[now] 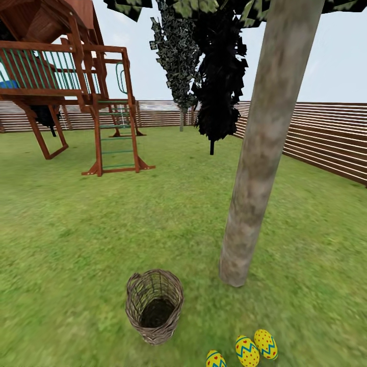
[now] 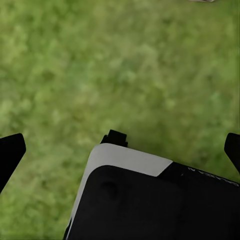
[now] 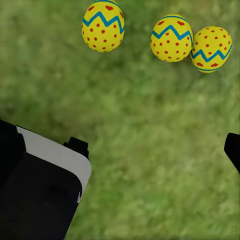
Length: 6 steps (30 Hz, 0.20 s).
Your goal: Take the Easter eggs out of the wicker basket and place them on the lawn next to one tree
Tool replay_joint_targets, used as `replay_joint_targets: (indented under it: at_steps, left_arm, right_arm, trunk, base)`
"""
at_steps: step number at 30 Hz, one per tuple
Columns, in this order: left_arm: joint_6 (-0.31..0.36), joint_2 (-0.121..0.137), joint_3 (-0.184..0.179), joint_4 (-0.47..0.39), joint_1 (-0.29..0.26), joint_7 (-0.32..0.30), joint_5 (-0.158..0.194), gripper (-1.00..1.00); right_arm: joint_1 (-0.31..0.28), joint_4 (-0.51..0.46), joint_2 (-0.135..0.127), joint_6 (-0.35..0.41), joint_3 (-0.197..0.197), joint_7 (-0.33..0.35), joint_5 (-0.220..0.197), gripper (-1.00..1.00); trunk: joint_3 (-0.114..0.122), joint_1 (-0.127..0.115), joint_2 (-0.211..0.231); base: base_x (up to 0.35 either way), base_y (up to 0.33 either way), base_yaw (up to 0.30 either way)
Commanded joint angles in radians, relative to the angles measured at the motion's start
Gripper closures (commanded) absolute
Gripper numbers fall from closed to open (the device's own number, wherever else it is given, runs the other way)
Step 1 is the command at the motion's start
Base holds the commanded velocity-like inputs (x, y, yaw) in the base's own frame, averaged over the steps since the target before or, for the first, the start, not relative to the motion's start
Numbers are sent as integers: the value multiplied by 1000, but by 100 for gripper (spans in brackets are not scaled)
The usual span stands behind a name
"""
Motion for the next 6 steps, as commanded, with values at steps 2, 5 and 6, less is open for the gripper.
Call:
replay_joint_targets:
  at_steps: [2,5,6]
  left_arm:
    - [-4,-1,-7,3,-1,0,4,-100]
    - [-4,-1,-7,3,-1,0,4,-100]
    - [-4,-1,-7,3,-1,0,4,-100]
  right_arm:
    - [-2,5,-3,-5,-8,-8,9,-100]
    - [-2,5,-5,-5,-8,-8,10,-100]
    - [-2,5,-4,-5,-8,-7,10,-100]
  trunk:
    - [-1,0,-1]
    - [-1,0,-1]
    - [-1,0,-1]
  base:
    - [0,0,0]
    - [0,0,0]
    - [0,0,0]
